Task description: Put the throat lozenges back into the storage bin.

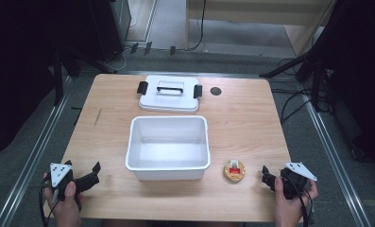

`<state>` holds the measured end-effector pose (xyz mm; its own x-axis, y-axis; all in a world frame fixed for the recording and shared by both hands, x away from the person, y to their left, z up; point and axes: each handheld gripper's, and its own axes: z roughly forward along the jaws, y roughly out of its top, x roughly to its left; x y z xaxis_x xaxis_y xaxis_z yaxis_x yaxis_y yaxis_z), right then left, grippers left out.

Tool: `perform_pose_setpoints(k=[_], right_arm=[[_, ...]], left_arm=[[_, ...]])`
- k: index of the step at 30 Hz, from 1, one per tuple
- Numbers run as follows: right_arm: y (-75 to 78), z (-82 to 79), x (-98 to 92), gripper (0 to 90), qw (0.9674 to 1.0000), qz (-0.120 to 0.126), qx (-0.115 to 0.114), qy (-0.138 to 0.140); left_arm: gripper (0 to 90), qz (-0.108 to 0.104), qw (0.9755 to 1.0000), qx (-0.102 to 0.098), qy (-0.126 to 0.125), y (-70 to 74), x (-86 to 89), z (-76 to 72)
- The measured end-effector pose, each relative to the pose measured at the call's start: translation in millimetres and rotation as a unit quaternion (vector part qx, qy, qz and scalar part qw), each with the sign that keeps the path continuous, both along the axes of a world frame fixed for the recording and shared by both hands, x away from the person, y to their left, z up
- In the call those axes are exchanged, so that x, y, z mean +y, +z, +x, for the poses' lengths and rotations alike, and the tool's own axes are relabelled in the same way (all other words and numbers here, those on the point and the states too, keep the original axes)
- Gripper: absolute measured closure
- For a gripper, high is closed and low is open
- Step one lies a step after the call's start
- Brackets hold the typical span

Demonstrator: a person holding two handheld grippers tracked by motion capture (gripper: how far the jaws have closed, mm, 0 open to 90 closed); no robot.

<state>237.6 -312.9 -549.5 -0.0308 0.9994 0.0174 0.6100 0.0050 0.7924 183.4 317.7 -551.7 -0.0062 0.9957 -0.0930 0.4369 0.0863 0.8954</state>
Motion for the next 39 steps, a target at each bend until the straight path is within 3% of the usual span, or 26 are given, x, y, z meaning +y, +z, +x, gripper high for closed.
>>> perform_pose_setpoints(k=[3,4,7,18,21,25,33,37,39], right_arm=[[1.6,-3.7,-2.5,13.2,0.9997,0.009,-0.019,-0.008],[4.0,-6.8,-6.0,12.9,0.9991,0.024,-0.034,-0.007],[7.6,-9.5,-7.3,12.9,0.9987,0.032,-0.04,-0.004],[35.3,-24.8,-4.5,13.0,0.997,0.015,-0.075,0.009],[42.4,-24.9,-3.1,13.2,0.997,0.015,-0.074,0.017],[52.3,-24.4,2.1,13.1,0.9972,0.002,-0.063,0.04],[65.9,-18.4,16.9,13.1,0.996,-0.039,-0.008,0.08],[73.0,-12.6,21.6,13.3,0.9929,-0.056,0.034,0.099],[76.3,-9.0,24.2,13.2,0.9898,-0.067,0.061,0.11]], left_arm=[[0.0,-0.003,1.0,0.0,0.003,0.0,0.4,0.0],[0.0,-0.007,1.0,-0.001,0.002,0.0,0.9,-0.1],[0.0,-0.007,1.0,-0.001,0.002,0.0,0.9,-0.3],[0.0,-0.004,1.0,-0.004,0.0,0.1,0.5,-1.1],[0.0,-0.004,1.0,-0.004,0.0,0.1,0.5,-1.1],[0.0,-0.006,1.0,-0.005,0.002,0.2,0.7,-1.2],[0.0,-0.008,1.0,-0.005,0.001,0.1,1.1,-1.0],[0.0,-0.009,0.9999,-0.005,0.001,-0.1,1.2,-0.7],[0.0,-0.01,0.9999,-0.004,0.001,-0.1,1.2,-0.6]])
